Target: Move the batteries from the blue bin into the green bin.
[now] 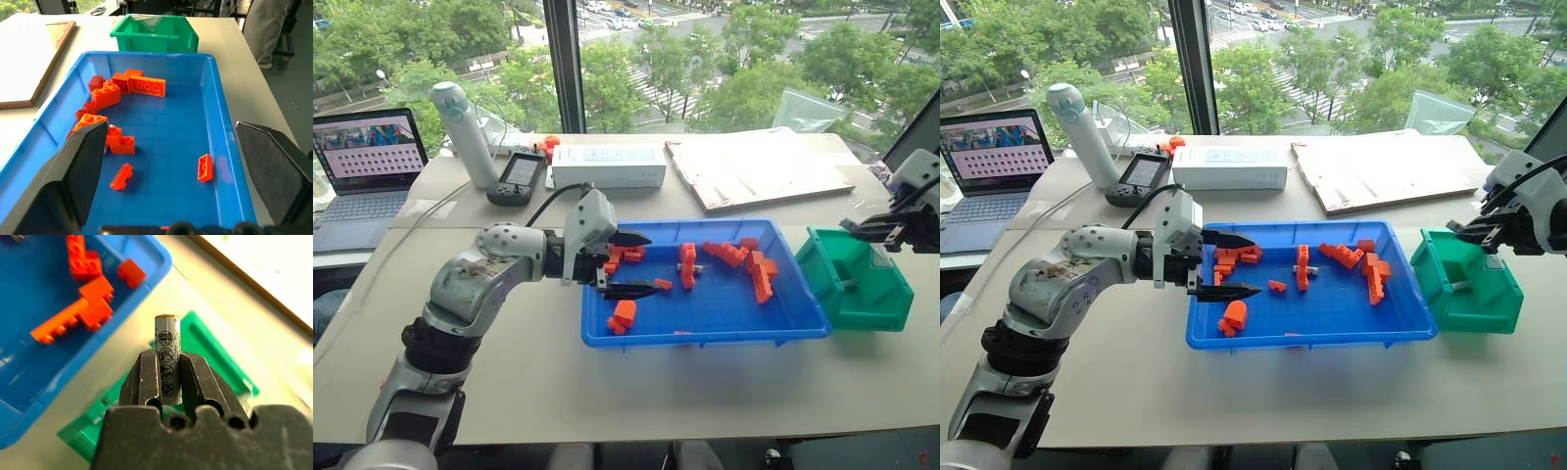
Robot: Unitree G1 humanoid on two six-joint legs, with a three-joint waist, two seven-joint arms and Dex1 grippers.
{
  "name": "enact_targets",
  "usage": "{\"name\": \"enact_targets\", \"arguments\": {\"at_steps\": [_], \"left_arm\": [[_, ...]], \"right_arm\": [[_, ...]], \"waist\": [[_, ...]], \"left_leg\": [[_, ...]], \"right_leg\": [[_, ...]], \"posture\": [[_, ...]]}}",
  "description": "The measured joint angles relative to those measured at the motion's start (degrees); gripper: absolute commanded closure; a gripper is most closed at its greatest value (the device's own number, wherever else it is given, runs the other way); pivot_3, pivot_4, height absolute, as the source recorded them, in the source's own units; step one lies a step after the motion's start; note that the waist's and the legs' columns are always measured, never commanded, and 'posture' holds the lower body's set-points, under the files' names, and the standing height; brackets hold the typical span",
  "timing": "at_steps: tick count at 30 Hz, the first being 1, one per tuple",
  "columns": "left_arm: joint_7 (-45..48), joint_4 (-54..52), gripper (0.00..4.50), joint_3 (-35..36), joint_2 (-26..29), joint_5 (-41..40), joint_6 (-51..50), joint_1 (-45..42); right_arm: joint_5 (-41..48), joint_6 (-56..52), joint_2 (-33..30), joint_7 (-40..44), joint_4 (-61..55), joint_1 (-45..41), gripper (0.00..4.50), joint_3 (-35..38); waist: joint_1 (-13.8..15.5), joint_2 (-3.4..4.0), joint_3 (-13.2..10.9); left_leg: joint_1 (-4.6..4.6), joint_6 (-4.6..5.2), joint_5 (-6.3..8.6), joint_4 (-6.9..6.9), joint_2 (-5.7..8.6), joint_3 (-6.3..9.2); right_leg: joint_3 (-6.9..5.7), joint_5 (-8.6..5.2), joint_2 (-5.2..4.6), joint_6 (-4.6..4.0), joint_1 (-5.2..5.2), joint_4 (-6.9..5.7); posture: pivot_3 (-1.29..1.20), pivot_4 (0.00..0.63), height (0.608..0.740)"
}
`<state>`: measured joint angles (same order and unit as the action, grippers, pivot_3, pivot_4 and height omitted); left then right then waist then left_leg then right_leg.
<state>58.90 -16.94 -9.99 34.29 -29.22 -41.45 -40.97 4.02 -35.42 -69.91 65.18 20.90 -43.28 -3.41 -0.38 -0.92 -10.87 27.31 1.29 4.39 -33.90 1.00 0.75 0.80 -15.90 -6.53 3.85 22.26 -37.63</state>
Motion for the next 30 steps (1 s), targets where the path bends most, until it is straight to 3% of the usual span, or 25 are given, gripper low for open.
{"name": "enact_targets", "arguments": {"at_steps": [5,9,15,20,30], "left_arm": [[0.94,-0.13,0.0,-0.21,1.6,0.05,0.0,0.24],[0.79,-0.37,0.0,-0.03,3.12,0.09,-0.04,0.89],[0.23,-1.1,0.0,0.08,4.13,0.07,-0.08,1.26],[-1.16,-1.65,0.0,0.24,5.37,0.6,-0.19,1.46],[-2.34,-4.7,0.0,2.13,7.11,-0.16,-1.72,2.73]], "right_arm": [[-3.12,0.44,1.74,-2.2,2.66,1.33,1.79,-2.16],[-4.18,0.93,5.26,-4.19,2.03,-1.32,0.58,-2.67],[-0.04,-4.55,16.9,-4.71,-11.12,-5.17,0.58,-3.09],[1.22,-13.15,31.99,-13.66,-18.53,-3.84,0.58,-5.5],[0.83,-19.98,41.36,-27.85,-18.47,-0.11,0.58,-3.66]], "waist": [[-0.26,0.02,0.0],[-0.49,0.03,-0.01],[-0.61,0.02,-0.01],[0.41,0.01,-0.02],[0.94,0.0,-0.01]], "left_leg": [[0.01,0.32,-0.19,0.02,0.02,-0.02],[0.0,0.32,-0.18,0.01,-0.01,-0.02],[0.0,0.33,-0.19,0.0,-0.03,0.32],[0.04,0.33,-0.2,-0.03,0.04,0.51],[0.02,0.21,-0.25,-0.02,0.02,0.38]], "right_leg": [[0.02,-0.01,0.01,0.02,0.0,0.0],[0.04,0.0,0.02,0.02,0.02,-0.01],[0.01,0.0,0.11,0.03,-0.01,-0.07],[-0.04,0.02,0.09,0.08,-0.04,-0.12],[-0.07,0.1,0.19,0.04,-0.03,-0.16]], "posture": [[0.0,0.15,0.74],[0.0,0.15,0.74],[0.0,0.15,0.74],[0.0,0.15,0.74],[0.0,0.15,0.74]]}}
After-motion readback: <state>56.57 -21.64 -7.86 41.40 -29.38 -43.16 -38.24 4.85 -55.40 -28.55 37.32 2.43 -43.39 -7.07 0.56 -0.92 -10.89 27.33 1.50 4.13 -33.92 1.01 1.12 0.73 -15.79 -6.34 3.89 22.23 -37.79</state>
